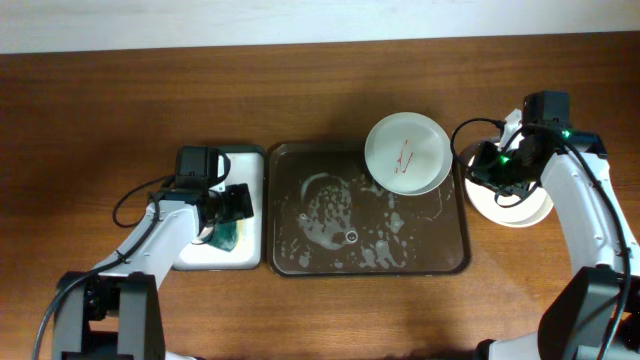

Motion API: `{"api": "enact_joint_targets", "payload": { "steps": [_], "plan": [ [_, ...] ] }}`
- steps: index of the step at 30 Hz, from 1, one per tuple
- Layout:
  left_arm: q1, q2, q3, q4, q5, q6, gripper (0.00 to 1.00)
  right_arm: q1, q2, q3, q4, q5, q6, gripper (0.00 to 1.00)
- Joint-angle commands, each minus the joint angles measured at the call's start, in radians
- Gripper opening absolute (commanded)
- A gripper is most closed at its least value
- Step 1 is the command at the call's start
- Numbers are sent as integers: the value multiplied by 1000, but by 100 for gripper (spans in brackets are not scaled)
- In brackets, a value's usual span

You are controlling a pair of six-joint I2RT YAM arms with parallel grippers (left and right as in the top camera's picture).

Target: Clean dirty plates on tray and stack at the side

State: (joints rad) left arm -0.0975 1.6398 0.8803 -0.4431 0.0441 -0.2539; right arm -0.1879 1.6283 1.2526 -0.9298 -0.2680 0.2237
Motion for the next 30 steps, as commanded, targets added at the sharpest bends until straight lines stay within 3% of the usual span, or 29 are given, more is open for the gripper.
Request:
{"api": "enact_joint_targets", "payload": {
  "steps": [1,5,10,17,21,30],
  "plan": [
    [-3,-13,-1,-11,-8,1,82,5,-16,-9,0,-9,-10,29],
    [-3,-15,0,-16,-7,1,77,5,-16,-9,0,-9,-11,30],
    [-3,-58,31,-116,-8,32,80,5,-16,-9,0,-9,-11,29],
    [-3,-97,40,-217,-7,113,97,5,-16,-9,-1,-9,-11,29],
    [-3,-97,39,-294,-8,117,96,5,-16,-9,-1,-9,-10,29],
    [-3,-97,4,-309,-16,117,95,5,-16,-9,-8,-9,-10,29]
  ]
}}
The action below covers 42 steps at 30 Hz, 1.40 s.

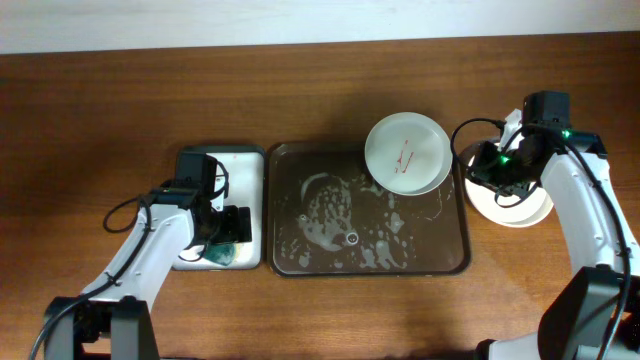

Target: Clean dirty plates on tray and stack at the side

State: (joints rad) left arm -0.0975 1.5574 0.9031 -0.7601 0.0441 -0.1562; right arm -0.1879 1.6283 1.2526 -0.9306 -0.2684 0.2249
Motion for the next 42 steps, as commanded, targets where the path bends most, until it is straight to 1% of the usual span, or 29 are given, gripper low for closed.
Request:
{"api": "enact_joint_targets", "payload": {
  "steps": [1,5,6,7,9,12,14,15,16,18,20,25,27,28,29,30,31,32,33,42],
  "plan": [
    [-3,-15,-31,19,-20,19,95,5,-16,-9,-7,-9,-11,29],
    [-3,-15,-72,60,-23,19,90,5,-16,-9,-7,-9,-11,29],
    [-3,-15,-75,68,-23,19,84,5,-16,-9,-7,-9,-11,29],
    [-3,-15,-75,74,-22,19,72,5,-16,-9,-7,-9,-11,29],
    [-3,-15,-75,74,-23,19,57,5,-16,-9,-10,-9,-11,29],
    [-3,-15,-75,71,-22,19,29,5,-16,-9,-12,-9,-11,29],
    [-3,-15,-76,70,-22,19,16,5,-16,-9,-11,-9,-11,29],
    [-3,-15,-76,71,-22,19,12,5,-16,-9,-11,-9,-11,29],
    [-3,-15,-76,74,-22,18,11,5,-16,-9,-11,-9,-11,29],
    [-3,-15,-76,95,-15,11,3,5,-16,-9,-11,-9,-11,29],
    [-3,-15,-76,127,-14,-18,0,5,-16,-9,-11,-9,-11,29],
    [-3,-15,-76,270,-14,-98,0,5,-16,-9,-11,-9,-11,29],
    [-3,-15,-76,301,-14,-106,0,5,-16,-9,-11,-9,-12,30],
    [-3,-15,-76,306,-15,-106,7,5,-16,-9,-11,-9,-12,29],
    [-3,-15,-76,306,-14,-106,18,5,-16,-9,-10,-9,-12,30],
    [-3,-15,-76,303,-14,-106,37,5,-16,-9,-10,-9,-12,30],
    [-3,-15,-76,298,-14,-106,59,5,-16,-9,-10,-9,-12,30],
    [-3,-15,-76,288,-14,-106,70,5,-16,-9,-10,-9,-12,30],
    [-3,-15,-76,282,-14,-106,75,5,-16,-9,-10,-9,-12,30],
    [-3,-14,-126,261,-14,-105,77,5,-16,-9,-11,-9,-11,30]
  ]
}}
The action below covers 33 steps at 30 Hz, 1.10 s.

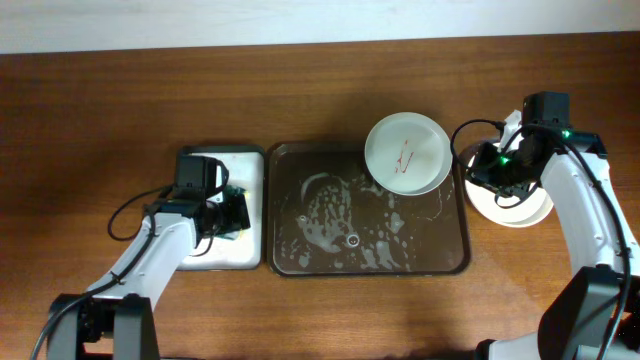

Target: Clean dirty plates on tray and stack at the side

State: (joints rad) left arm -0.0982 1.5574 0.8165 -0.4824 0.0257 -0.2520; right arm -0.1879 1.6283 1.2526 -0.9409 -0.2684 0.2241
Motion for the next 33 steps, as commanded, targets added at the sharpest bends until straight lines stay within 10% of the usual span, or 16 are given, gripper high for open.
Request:
{"api": "enact_joint_targets", "payload": {
  "steps": [1,9,13,19,20,21,25,33],
  "plan": [
    [-2,-14,-53,-28,4,-10,77,5,-16,-9,-1,-9,-11,30],
    [-2,-14,-71,-44,7,-10,44,5,-16,-9,-1,-9,-11,30],
    [-2,-14,-68,-23,6,-9,0,5,-16,-9,-1,-9,-11,30],
    [-2,-19,-51,-44,3,-9,0,5,-16,-9,-1,-9,-11,30],
    [-2,-23,-42,-61,3,-8,12,5,-16,-9,0,-9,-11,30],
    [-2,-29,-33,-76,3,-8,46,5,-16,-9,0,-9,-11,30],
    [-2,-57,4,-108,3,20,80,5,-16,-9,0,-9,-11,30],
    [-2,-76,18,-50,-68,21,76,5,-16,-9,0,-9,-11,30]
  ]
}}
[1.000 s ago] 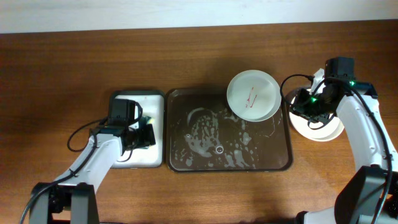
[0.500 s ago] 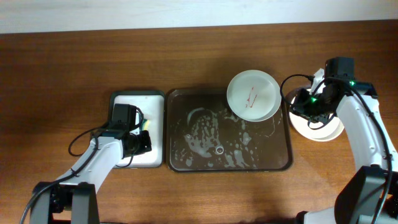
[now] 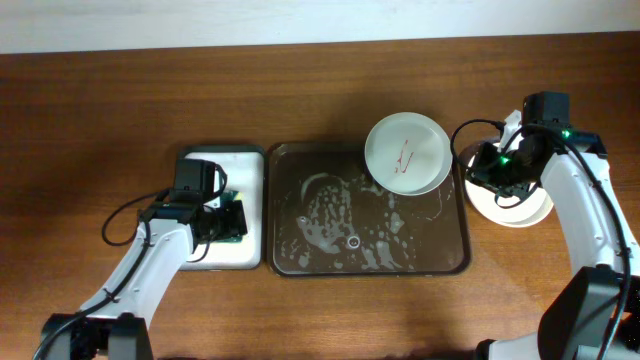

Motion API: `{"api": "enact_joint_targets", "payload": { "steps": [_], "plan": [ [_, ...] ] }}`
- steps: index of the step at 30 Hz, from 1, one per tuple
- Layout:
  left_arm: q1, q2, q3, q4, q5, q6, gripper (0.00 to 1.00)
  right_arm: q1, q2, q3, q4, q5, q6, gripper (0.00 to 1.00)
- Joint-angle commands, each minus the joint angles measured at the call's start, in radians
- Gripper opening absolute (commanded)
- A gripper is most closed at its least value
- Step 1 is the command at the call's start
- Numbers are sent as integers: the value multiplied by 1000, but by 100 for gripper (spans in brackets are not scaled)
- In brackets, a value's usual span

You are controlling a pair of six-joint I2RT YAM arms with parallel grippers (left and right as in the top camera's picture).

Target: Clean dirty plates on tray and stack at the side

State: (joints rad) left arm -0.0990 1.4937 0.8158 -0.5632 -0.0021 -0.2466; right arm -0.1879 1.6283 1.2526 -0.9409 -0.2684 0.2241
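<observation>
A white plate [image 3: 407, 153] with red smears hangs over the far right corner of the dark tray [image 3: 285, 262]. My right gripper [image 3: 466, 168] is at the plate's right edge and looks shut on it. The tray holds soapy water and foam. My left gripper [image 3: 233, 221] is over the right side of a white sponge dish [image 3: 222, 160], shut on a green sponge [image 3: 236, 222].
A stack of white plates [image 3: 522, 212] stands right of the tray, partly under my right arm. The sponge dish lies against the tray's left rim. Bare wooden table surrounds everything, and cables trail from both arms.
My left gripper with the sponge has shifted slightly toward the table's front over the dish. The right arm and the plate have not moved.
My left gripper held the green sponge over the middle of the sponge dish. Then it was at the dish's front edge, then back by the dish's right side, where it stays now. My right gripper kept the plate still over the tray corner throughout.
</observation>
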Motion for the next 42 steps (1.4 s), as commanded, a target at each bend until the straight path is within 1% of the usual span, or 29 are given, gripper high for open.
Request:
{"api": "enact_joint_targets", "payload": {
  "steps": [1,4,7,11,12,13,14,16,17,19,20,22,27,35,40,42],
  "plan": [
    [-2,-10,19,41,-40,16,75,5,-16,-9,0,-9,-11,30],
    [-2,20,19,58,-40,6,73,5,-16,-9,-1,-9,-11,30],
    [-2,67,19,58,-35,-46,73,5,-16,-9,0,-9,-11,30],
    [-2,114,19,75,10,-53,68,5,-16,-9,0,-9,-11,30],
    [-2,122,19,85,13,-52,64,5,-16,-9,0,-9,-11,30],
    [-2,126,19,97,13,-52,61,6,-16,-9,0,-9,-12,30],
    [-2,127,19,106,13,-52,54,6,-16,-9,0,-9,-19,30],
    [-2,127,19,121,13,-52,33,5,-16,-9,3,-10,-48,30],
    [-2,127,19,126,13,-52,25,6,-16,-9,7,-13,-61,30],
    [-2,127,19,130,13,-52,6,6,-16,-9,23,-13,-90,30],
    [-2,127,19,130,13,-52,0,6,-16,-9,35,-13,-90,30],
    [-2,127,19,129,13,-52,0,9,-16,-9,69,-18,-109,29],
    [-2,127,19,128,13,-52,0,57,-15,-9,157,-18,-216,29],
    [-2,127,19,116,13,-52,2,97,-11,-9,298,18,-216,30],
    [-2,127,19,115,13,-52,3,97,51,-9,362,18,-221,31],
    [-2,127,19,115,13,-52,3,97,83,-9,390,18,-220,35]
  ]
}}
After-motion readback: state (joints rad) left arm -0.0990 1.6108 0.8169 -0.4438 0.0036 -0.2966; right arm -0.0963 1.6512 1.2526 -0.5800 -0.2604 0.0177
